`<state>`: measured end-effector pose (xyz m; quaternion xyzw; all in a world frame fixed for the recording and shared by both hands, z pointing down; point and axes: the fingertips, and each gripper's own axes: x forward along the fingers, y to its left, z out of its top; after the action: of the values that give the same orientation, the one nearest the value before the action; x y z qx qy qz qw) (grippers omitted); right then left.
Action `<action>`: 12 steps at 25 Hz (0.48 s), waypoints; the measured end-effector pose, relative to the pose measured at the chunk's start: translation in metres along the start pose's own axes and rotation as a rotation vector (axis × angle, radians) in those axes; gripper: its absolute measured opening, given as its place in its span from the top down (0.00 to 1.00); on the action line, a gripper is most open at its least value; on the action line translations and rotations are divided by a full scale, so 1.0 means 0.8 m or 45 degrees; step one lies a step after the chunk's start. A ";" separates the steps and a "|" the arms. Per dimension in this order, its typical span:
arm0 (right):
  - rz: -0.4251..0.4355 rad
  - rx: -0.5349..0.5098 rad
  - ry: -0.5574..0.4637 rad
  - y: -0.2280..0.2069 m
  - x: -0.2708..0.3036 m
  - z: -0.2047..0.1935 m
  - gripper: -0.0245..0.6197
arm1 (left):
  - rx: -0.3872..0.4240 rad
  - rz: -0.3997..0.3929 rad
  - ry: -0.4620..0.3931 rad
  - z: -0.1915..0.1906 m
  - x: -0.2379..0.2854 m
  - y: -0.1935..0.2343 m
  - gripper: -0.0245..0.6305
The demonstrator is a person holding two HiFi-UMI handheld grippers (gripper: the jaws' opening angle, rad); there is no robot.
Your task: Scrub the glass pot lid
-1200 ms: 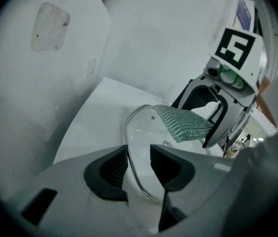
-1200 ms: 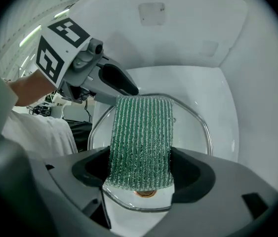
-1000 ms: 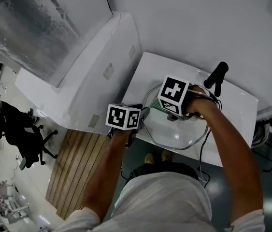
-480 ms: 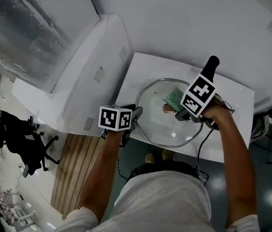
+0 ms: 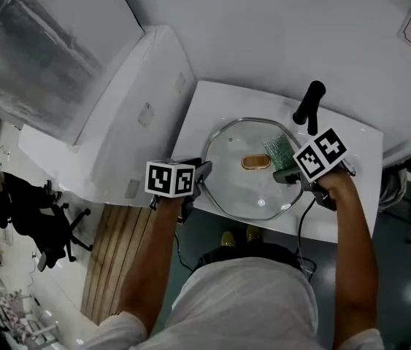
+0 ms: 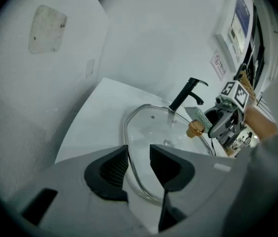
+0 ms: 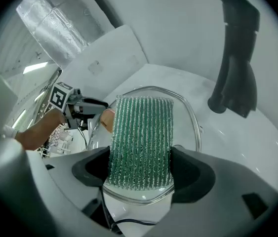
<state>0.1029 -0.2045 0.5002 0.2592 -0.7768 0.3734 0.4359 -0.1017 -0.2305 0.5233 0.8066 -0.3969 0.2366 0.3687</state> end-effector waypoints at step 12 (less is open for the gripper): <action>-0.284 -0.408 -0.156 0.077 -0.034 0.039 0.42 | -0.003 -0.002 -0.004 0.000 0.000 0.001 0.74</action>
<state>0.0561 -0.1910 0.4441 0.2933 -0.8178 0.1780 0.4620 -0.1025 -0.2310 0.5240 0.8067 -0.3972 0.2346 0.3694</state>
